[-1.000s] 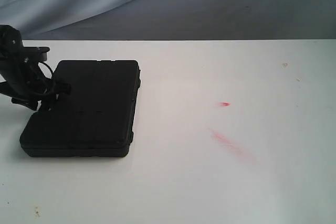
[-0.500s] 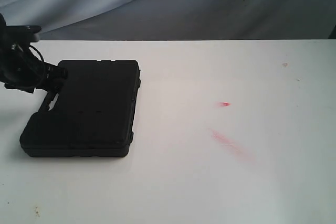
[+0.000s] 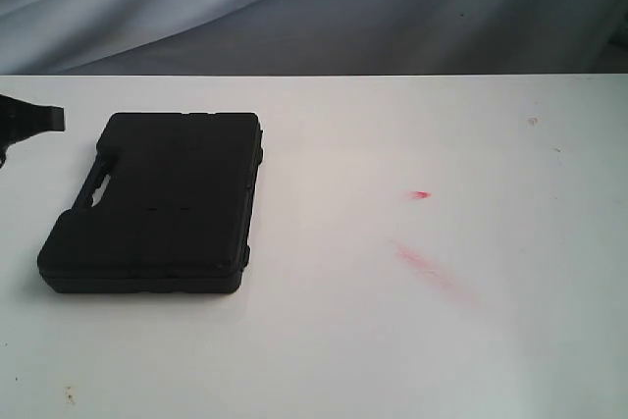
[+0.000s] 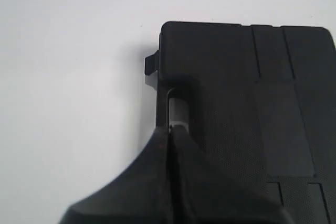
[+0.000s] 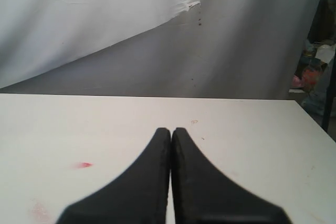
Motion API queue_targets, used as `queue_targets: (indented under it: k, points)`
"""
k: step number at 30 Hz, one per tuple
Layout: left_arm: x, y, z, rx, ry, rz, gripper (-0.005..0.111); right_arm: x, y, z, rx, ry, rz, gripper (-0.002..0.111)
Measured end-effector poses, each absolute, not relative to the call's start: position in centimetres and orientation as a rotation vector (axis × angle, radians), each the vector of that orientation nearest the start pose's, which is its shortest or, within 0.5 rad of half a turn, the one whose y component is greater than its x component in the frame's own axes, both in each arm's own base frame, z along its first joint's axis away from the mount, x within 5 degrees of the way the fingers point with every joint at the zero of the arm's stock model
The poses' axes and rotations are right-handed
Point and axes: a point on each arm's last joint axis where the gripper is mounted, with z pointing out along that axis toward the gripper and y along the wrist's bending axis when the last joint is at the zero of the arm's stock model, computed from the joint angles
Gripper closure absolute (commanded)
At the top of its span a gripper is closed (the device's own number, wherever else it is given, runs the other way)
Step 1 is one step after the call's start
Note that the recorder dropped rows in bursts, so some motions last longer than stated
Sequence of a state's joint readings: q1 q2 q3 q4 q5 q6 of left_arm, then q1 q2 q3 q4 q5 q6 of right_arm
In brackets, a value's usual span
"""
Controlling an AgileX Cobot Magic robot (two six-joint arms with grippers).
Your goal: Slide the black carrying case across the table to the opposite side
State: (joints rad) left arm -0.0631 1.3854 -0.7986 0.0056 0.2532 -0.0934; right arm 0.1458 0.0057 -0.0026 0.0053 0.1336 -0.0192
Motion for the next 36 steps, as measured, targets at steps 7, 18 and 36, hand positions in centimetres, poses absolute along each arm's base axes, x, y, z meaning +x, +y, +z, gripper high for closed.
queue_targets:
  k: [7,18,36]
  points:
    - [23.1,-1.5,25.8,-0.030,2.212,-0.084,0.107,5.6,0.8,20.2,-0.130,1.616,0.102,0.108]
    - [16.7,-1.0,25.5,-0.029,2.079,-0.093,0.107,5.6,0.8,20.2,-0.130,1.616,0.102,0.108]
    - [9.9,-0.6,22.8,-0.030,1.795,-0.115,0.107,5.6,0.8,20.2,-0.130,1.616,0.102,0.108]
